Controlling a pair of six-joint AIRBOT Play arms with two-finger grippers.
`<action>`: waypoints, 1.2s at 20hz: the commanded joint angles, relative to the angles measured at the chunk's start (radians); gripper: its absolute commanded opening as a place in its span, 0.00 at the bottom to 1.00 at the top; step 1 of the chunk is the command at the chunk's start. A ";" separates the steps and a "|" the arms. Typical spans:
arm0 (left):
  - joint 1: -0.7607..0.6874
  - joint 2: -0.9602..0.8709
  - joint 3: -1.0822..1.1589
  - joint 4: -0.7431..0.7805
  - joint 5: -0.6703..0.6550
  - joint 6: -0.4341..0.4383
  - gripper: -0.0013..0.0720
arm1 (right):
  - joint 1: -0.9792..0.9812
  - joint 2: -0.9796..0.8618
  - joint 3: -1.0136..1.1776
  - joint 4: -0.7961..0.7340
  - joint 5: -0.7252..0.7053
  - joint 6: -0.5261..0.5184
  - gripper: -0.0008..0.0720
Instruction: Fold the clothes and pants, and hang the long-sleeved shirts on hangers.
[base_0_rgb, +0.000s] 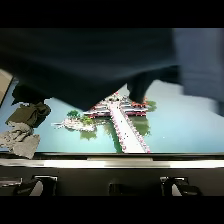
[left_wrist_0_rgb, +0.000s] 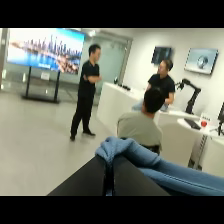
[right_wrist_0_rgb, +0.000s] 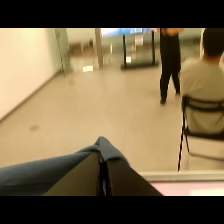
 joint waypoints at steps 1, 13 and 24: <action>0.003 0.006 0.018 0.004 0.017 -0.011 0.05 | -0.002 0.029 0.015 -0.019 -0.068 0.002 0.07; -0.134 -0.523 -0.599 0.034 0.064 0.090 0.05 | 0.000 -0.793 -0.156 0.214 0.192 0.093 0.07; -0.167 -0.867 -0.612 -0.088 -0.053 0.091 0.25 | -0.019 -1.081 -0.142 0.470 0.278 0.139 0.25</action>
